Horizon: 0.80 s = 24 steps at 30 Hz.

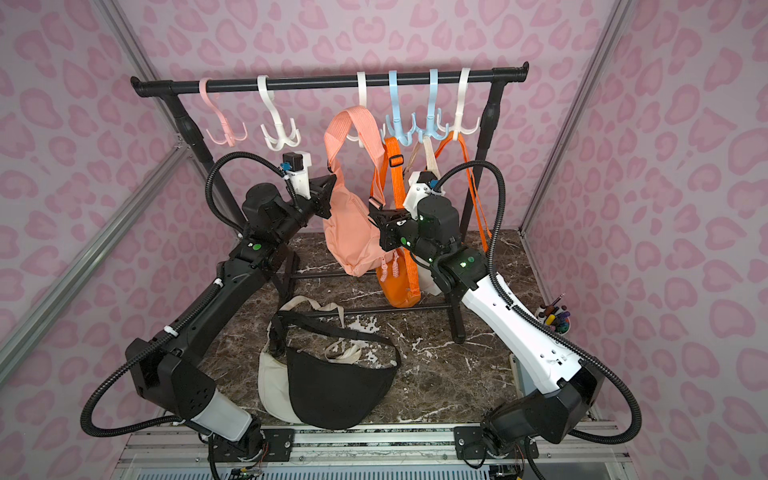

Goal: Take the bag off the hook
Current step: Pick up the bag from the hook.

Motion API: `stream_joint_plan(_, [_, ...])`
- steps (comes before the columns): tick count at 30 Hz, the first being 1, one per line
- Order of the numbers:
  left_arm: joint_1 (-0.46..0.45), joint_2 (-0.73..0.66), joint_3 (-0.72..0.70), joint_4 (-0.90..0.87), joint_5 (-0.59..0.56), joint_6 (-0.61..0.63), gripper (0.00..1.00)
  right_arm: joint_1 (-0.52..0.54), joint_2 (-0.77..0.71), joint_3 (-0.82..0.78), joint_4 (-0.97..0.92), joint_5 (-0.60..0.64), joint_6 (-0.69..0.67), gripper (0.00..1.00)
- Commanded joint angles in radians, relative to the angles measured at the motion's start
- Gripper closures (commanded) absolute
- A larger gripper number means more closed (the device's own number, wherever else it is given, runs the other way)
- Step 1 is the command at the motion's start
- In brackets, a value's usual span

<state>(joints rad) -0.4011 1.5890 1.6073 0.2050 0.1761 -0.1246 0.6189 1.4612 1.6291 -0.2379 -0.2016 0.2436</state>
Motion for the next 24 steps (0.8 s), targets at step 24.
stream_joint_plan(24, [-0.015, -0.318, -0.249, -0.113, -0.023, -0.057, 0.97, 0.095, -0.164, -0.123, 0.013, 0.067, -0.023, 0.96])
